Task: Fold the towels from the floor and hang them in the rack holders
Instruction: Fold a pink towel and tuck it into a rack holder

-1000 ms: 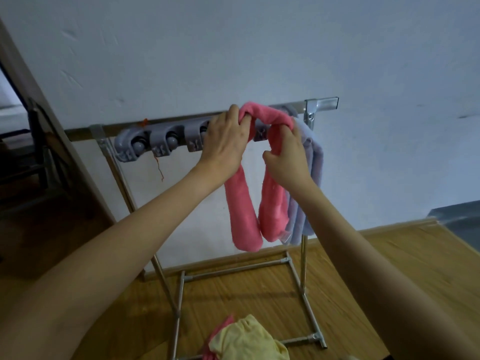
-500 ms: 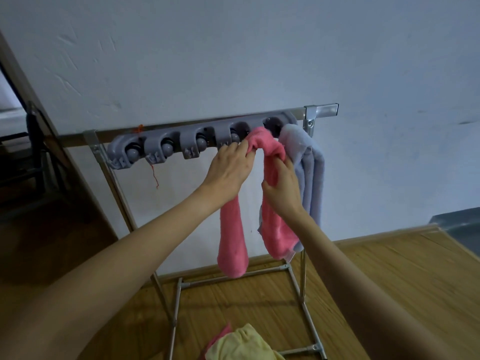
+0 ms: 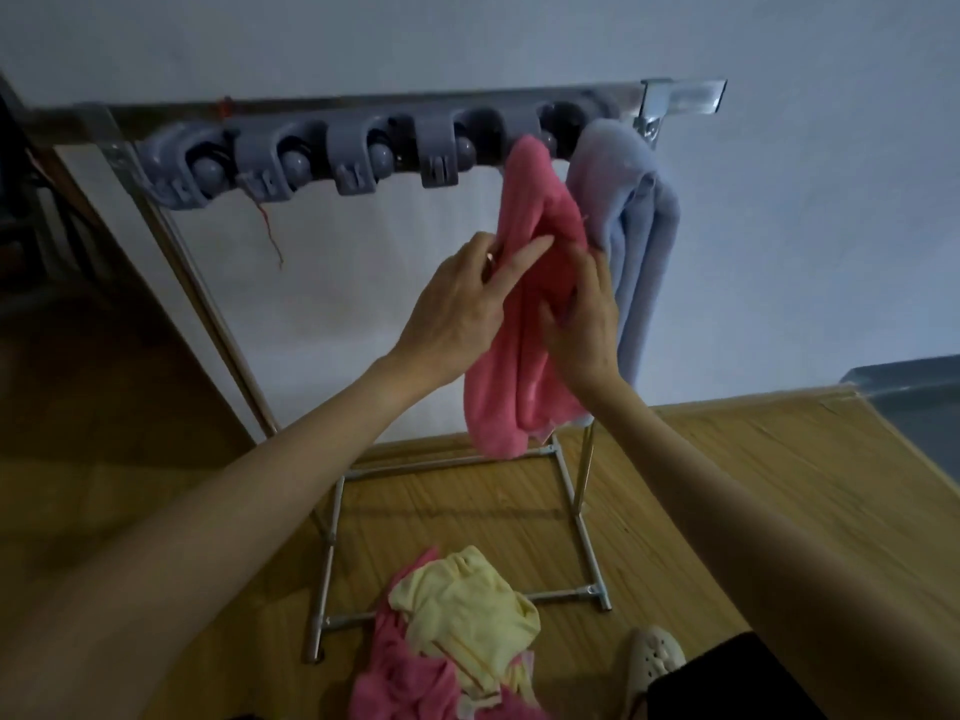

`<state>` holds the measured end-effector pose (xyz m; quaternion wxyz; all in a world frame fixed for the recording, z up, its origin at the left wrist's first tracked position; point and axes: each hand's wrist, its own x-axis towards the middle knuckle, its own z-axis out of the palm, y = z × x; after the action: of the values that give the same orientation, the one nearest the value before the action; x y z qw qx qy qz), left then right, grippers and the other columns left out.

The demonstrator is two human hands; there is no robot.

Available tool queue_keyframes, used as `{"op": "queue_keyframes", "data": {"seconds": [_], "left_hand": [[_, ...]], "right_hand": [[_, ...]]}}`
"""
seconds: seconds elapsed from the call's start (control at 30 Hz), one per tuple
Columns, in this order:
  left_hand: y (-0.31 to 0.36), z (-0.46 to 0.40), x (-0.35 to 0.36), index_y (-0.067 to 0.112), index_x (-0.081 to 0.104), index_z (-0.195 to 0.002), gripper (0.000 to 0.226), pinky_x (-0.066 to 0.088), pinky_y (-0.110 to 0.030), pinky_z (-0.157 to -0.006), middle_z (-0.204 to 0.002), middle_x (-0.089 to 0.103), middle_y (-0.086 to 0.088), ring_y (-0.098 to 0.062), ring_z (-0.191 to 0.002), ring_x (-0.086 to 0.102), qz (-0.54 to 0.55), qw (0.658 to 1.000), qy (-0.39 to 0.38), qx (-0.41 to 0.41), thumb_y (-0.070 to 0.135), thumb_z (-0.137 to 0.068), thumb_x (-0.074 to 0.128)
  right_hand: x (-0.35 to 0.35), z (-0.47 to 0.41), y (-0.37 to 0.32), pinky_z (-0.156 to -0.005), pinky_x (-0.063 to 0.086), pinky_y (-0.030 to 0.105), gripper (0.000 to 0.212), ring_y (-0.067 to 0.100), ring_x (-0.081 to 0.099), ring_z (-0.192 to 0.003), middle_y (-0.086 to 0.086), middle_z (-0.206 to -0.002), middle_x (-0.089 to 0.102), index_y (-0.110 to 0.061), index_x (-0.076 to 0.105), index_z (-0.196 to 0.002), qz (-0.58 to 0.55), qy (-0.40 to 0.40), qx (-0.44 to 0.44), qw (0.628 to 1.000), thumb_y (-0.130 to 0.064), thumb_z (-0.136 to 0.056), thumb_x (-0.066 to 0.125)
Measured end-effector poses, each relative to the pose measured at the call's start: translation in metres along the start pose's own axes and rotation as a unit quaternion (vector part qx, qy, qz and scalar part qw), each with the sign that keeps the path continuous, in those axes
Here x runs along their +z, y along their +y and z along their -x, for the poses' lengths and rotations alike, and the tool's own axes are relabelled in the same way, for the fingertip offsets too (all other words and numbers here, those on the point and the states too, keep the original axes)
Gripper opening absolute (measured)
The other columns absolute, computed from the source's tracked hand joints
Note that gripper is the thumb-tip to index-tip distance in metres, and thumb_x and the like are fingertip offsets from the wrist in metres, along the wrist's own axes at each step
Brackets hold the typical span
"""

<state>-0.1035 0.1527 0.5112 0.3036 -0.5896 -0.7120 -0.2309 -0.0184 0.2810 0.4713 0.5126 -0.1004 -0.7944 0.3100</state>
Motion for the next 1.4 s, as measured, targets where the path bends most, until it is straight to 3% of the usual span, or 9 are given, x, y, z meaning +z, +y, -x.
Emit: {"op": "queue_keyframes", "data": {"seconds": [0.1, 0.23, 0.33, 0.43, 0.63, 0.97, 1.13, 1.2, 1.4], "left_hand": [[0.003, 0.026, 0.019, 0.017, 0.020, -0.148, 0.075, 0.049, -0.018, -0.065, -0.109, 0.048, -0.010, -0.013, -0.078, 0.054, 0.114, 0.989, 0.028, -0.087, 0.013, -0.087, 0.063], [0.004, 0.060, 0.054, 0.007, 0.025, -0.146, 0.095, 0.045, -0.016, -0.071, -0.117, 0.049, -0.010, -0.012, -0.092, 0.054, 0.163, 0.958, -0.004, -0.238, 0.035, -0.074, 0.079], [-0.003, 0.072, 0.083, 0.008, 0.041, -0.136, 0.083, 0.047, -0.025, -0.078, -0.119, 0.052, -0.010, -0.017, -0.098, 0.055, 0.185, 0.927, -0.053, -0.321, 0.036, -0.069, 0.083], [-0.012, 0.078, 0.107, 0.008, 0.058, -0.112, 0.050, 0.047, -0.024, -0.071, -0.101, 0.063, -0.005, -0.017, -0.086, 0.058, 0.226, 0.898, -0.082, -0.368, 0.031, -0.074, 0.079], [-0.032, 0.097, 0.124, 0.011, 0.052, -0.074, 0.020, 0.033, -0.021, -0.049, -0.067, 0.058, 0.001, -0.013, -0.056, 0.051, 0.217, 0.889, 0.005, -0.403, 0.019, -0.078, 0.070], [-0.057, 0.119, 0.100, 0.000, 0.053, -0.082, 0.048, 0.045, -0.037, -0.055, -0.078, 0.058, -0.014, -0.024, -0.065, 0.053, 0.129, 0.906, 0.127, -0.383, 0.046, -0.084, 0.065], [-0.056, 0.121, 0.107, 0.001, 0.053, -0.084, 0.022, 0.045, -0.036, -0.060, -0.082, 0.058, -0.012, -0.020, -0.069, 0.051, 0.114, 0.914, 0.099, -0.377, 0.019, -0.083, 0.066], [-0.050, 0.121, 0.112, 0.000, 0.054, -0.086, 0.016, 0.044, -0.033, -0.060, -0.084, 0.058, -0.013, -0.022, -0.071, 0.052, 0.109, 0.920, 0.083, -0.366, 0.011, -0.081, 0.063], [-0.038, 0.117, 0.120, -0.003, 0.056, -0.086, 0.014, 0.033, -0.019, -0.057, -0.084, 0.058, -0.017, -0.017, -0.069, 0.047, 0.102, 0.915, 0.110, -0.375, 0.009, -0.082, 0.063]], "right_hand": [[0.001, 0.003, 0.008, -0.105, 0.043, 0.037, 0.063, 0.015, 0.043, -0.131, 0.004, -0.143, 0.041, -0.016, 0.029, -0.141, -0.043, 0.007, -0.002, 0.999, 0.000, -0.086, 0.055], [-0.004, 0.000, 0.018, -0.068, 0.044, 0.005, 0.039, -0.009, 0.058, -0.077, -0.016, -0.091, 0.061, -0.017, 0.046, -0.115, -0.019, 0.021, 0.068, 0.997, -0.016, -0.078, 0.061], [-0.006, 0.000, 0.026, -0.053, 0.032, 0.007, 0.014, -0.003, 0.048, -0.054, -0.019, -0.064, 0.048, -0.017, 0.053, -0.081, 0.015, -0.018, 0.086, 0.996, -0.017, -0.072, 0.063], [-0.003, 0.001, 0.030, -0.053, 0.034, 0.018, 0.016, 0.009, 0.044, -0.056, 0.002, -0.069, 0.052, -0.015, 0.049, -0.066, 0.029, -0.057, 0.112, 0.992, -0.016, -0.072, 0.063], [0.007, 0.022, 0.032, -0.059, 0.040, 0.022, 0.013, 0.011, 0.048, -0.063, 0.007, -0.083, 0.053, -0.009, 0.051, -0.079, 0.023, -0.071, 0.111, 0.991, -0.019, -0.080, 0.060], [0.047, 0.051, 0.025, -0.058, 0.045, 0.007, 0.045, -0.015, 0.053, -0.066, -0.018, -0.084, 0.049, 0.004, 0.036, -0.126, -0.079, -0.020, 0.121, 0.989, -0.002, -0.084, 0.051], [0.065, 0.053, 0.036, -0.044, 0.036, 0.011, 0.012, 0.000, 0.047, -0.044, -0.013, -0.060, 0.044, -0.010, 0.051, -0.091, -0.001, -0.075, 0.180, 0.981, -0.005, -0.080, 0.057], [0.065, 0.055, 0.045, -0.039, 0.028, 0.014, 0.027, 0.006, 0.037, -0.039, -0.008, -0.050, 0.038, -0.020, 0.038, -0.062, 0.036, -0.099, 0.188, 0.976, -0.004, -0.078, 0.055], [0.055, 0.060, 0.055, -0.039, 0.030, 0.010, 0.029, 0.001, 0.041, -0.038, -0.006, -0.049, 0.041, -0.016, 0.041, -0.058, -0.012, -0.181, 0.181, 0.967, 0.000, -0.076, 0.057]]}}
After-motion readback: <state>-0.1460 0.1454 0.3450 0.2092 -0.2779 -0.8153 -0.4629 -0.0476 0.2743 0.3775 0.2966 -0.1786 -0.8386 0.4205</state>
